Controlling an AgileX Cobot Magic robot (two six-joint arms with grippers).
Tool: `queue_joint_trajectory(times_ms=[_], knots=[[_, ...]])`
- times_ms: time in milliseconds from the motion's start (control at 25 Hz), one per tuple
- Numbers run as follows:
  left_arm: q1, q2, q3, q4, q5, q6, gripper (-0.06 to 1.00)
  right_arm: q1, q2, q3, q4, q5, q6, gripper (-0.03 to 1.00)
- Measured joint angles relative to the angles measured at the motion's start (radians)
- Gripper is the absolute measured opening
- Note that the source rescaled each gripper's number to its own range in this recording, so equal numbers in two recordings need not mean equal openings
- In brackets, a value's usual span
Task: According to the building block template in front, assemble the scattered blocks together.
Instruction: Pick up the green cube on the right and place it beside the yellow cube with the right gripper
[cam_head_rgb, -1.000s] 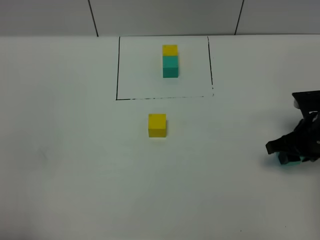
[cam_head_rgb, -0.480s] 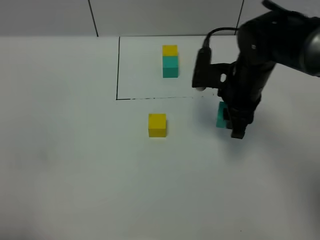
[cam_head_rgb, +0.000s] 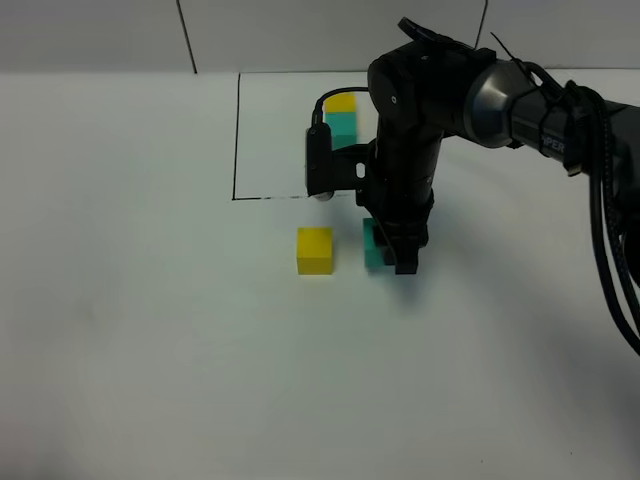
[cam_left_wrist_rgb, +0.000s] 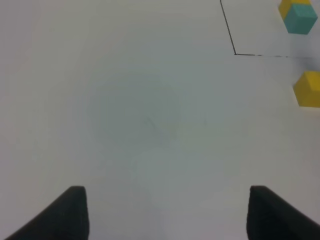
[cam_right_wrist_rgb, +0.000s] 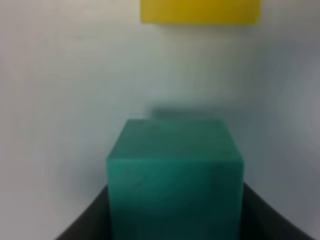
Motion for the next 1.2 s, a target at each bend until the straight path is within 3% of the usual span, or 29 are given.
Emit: queue_joint_trajectory(times_ms=[480,1200], knots=[[0.000,0.000,0.000,0.000,0.000,0.000,0.42,0.011,0.026,-0.006,0.042,-0.090,0.015,0.01],[0.000,0.000,0.000,0.000,0.000,0.000,0.42,0.011,0.079,-0.010,0.067,-0.096,0.045,0.00]])
